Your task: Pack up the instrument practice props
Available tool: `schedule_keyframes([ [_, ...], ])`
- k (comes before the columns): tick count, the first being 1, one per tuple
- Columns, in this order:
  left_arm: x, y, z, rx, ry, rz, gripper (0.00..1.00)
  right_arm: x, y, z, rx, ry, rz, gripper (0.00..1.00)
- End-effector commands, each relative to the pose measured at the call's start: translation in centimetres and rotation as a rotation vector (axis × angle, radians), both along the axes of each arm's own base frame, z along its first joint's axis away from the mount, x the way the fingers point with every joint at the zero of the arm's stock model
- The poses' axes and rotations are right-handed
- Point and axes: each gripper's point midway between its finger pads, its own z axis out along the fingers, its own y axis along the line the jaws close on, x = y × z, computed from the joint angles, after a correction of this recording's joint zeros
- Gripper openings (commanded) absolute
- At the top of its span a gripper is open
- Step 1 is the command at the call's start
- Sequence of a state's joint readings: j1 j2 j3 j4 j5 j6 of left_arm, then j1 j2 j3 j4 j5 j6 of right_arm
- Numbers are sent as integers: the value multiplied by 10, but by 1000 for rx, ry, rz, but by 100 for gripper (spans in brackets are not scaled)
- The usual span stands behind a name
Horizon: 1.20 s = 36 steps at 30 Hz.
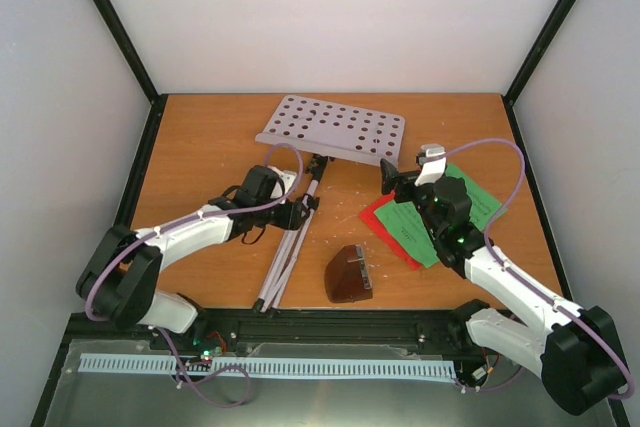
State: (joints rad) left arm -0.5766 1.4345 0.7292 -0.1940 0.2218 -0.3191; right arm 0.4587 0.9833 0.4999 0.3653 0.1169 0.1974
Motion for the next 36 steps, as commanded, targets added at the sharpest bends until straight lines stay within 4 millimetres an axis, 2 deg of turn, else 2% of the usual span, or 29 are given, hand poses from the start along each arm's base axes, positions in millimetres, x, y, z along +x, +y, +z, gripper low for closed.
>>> schedule_keyframes([
  [1, 20, -23, 52, -119, -169, -48, 65, -3, 5, 15, -5, -27, 39, 98],
  [5, 22, -35, 77, -190, -216, -88, 84, -4, 21, 33, -2, -47, 128, 98],
  [9, 40, -51, 121, -268, -313, -110, 99, 3, 37, 55, -13, -26, 193, 98],
  [12, 65, -56, 157, -289, -397, -105, 99, 16, 36, 75, -17, -16, 158, 100],
  [13, 75, -54, 175, -303, -437, -99, 99, 20, 35, 86, -23, -25, 140, 100],
  [15, 93, -42, 197, -324, -481, -77, 100, 31, 28, 89, -49, 1, 96, 100],
  [16, 101, -30, 207, -337, -499, -59, 99, 36, 20, 90, -58, 15, 73, 100],
  [18, 121, 10, 219, -337, -536, 25, 99, 48, -9, 87, -50, 60, 2, 100],
  [21, 137, 78, 223, -325, -579, 175, 100, 60, -69, 75, 5, 108, -129, 100],
  [23, 137, 128, 219, -347, -576, 295, 99, 60, -108, 65, 42, 116, -218, 100],
  [27, 119, 220, 196, -337, -605, 564, 99, 42, -176, 35, 88, 69, -424, 100],
  [29, 107, 258, 180, -316, -636, 693, 100, 30, -195, 23, 47, -12, -518, 100],
  [31, 93, 290, 160, -337, -656, 803, 99, 20, -203, 9, -12, -69, -564, 100],
  [33, 82, 315, 139, -337, -666, 897, 100, 15, -205, -7, -64, -93, -579, 100],
  [36, 70, 340, 106, -174, -706, 1004, 99, 12, -202, -23, -65, -123, -559, 100],
])
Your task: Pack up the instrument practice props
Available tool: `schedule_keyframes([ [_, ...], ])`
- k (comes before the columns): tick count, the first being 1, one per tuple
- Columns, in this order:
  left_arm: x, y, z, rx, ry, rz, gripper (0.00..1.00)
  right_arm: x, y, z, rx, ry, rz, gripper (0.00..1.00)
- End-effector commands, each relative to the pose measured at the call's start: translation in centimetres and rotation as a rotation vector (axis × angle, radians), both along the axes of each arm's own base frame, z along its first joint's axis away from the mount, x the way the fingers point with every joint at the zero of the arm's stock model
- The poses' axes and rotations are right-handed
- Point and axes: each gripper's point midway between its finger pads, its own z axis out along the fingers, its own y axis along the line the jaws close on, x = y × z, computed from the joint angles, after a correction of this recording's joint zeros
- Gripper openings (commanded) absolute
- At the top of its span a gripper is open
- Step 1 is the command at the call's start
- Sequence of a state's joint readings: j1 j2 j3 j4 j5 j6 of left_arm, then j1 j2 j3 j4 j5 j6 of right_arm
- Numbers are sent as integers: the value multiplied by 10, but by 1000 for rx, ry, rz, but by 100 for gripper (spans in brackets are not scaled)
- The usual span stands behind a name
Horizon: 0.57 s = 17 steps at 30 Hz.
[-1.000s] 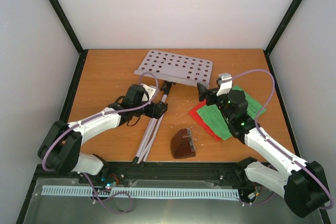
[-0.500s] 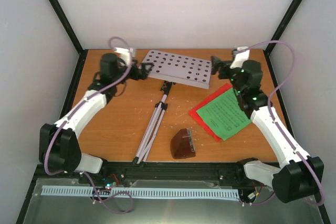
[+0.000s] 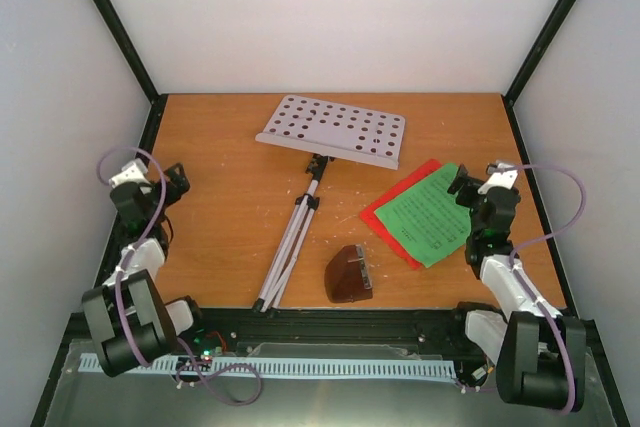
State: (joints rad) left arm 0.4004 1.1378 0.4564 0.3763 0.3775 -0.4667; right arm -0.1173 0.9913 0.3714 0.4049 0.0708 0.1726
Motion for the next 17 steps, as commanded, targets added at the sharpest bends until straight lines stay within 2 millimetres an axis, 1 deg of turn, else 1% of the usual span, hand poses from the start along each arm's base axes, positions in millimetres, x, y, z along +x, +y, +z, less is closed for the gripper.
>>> schedule_keyframes([
  [1, -10, 34, -4, 143, -92, 174, 99, 1, -4, 25, -91, -199, -13, 99],
  [4, -17, 41, -15, 260, -109, 211, 99, 2, -3, 6, -96, -172, -3, 98],
  [6, -16, 41, -21, 295, -103, 197, 99, 2, -2, -3, -95, -168, 3, 98],
  [7, -14, 40, -21, 307, -104, 183, 99, 1, -1, -6, -94, -173, 5, 98],
  [9, -11, 35, -15, 341, -136, 151, 100, 2, 1, -15, -88, -161, 19, 98],
  [14, -13, 33, -9, 383, -167, 148, 100, 4, 3, -32, -74, -129, 28, 97],
  [17, -14, 34, -9, 366, -176, 157, 100, 7, 6, -32, -77, -131, 50, 97],
])
